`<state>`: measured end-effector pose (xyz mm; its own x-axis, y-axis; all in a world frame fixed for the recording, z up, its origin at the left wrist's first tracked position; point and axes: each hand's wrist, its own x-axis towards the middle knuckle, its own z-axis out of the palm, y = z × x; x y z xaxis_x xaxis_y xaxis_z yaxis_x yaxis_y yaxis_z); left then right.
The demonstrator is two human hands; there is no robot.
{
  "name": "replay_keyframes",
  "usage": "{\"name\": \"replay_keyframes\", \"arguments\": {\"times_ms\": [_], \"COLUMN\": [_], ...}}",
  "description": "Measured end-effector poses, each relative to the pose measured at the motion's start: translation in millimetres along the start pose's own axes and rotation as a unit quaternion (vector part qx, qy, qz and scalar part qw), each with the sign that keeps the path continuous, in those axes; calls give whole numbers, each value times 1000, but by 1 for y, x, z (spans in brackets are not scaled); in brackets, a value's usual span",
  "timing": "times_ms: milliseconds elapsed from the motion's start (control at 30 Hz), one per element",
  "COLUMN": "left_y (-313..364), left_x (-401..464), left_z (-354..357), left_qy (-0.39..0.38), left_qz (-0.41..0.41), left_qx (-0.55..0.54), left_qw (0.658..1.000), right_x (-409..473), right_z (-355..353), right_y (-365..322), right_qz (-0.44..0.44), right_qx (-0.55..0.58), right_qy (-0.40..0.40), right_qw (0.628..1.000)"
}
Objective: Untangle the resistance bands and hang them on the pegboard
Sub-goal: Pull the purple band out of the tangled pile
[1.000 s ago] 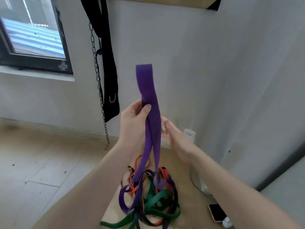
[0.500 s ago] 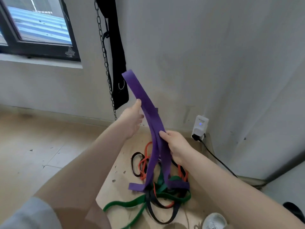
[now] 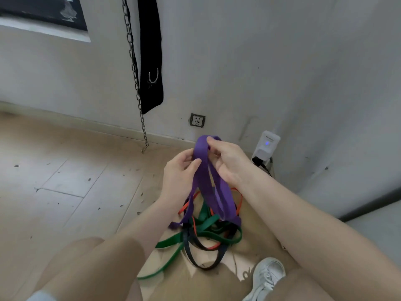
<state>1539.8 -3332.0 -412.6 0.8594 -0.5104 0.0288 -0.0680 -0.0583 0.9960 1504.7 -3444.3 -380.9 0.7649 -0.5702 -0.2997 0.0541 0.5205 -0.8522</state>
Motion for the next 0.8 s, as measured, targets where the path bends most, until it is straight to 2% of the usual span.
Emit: {"name": "replay_keyframes", "arguments": {"times_ms": [67,133,167,200,267,333,400,533,600,667,800], "left_y": [-1,0,2,4,9,13,17,19,17,15,8], "left_x": [7,12,15,17,23,30,34,40,42,43,44], "left_z": [1,6,8,10,9,4,-2,-12,-15,-16,-16], "left_qy": [8,-1,-3,0,9,6,-4,16,22,25,2], "left_qz": [1,-8,-20,-37,-78,-86,-83,-121,-147,-160,-175], "left_qx": [-4,-12,-34,-66,-140,-180,-205,-267,-283,-295,-304], "left_qw": [1000,1000,999,997,987,980,975,956,948,942,937], "right_x": [2,4,5,5,3,3,5,11,13,13,12], "right_z": [-7,-20,-29,-40,-60,-70,-69,-64,-63,-59,-45], "right_y": [1,-1,1,7,26,41,43,47,54,58,49], "right_qz": [-21,-70,-85,-82,-11,23,15,12,28,52,19], "right_qx": [-98,-286,-334,-348,-316,-334,-370,-366,-358,-318,-217], "right_qy": [-62,-48,-45,-71,-168,-243,-266,-285,-278,-248,-101], "right_qw": [993,955,938,931,934,911,890,886,891,914,971]}}
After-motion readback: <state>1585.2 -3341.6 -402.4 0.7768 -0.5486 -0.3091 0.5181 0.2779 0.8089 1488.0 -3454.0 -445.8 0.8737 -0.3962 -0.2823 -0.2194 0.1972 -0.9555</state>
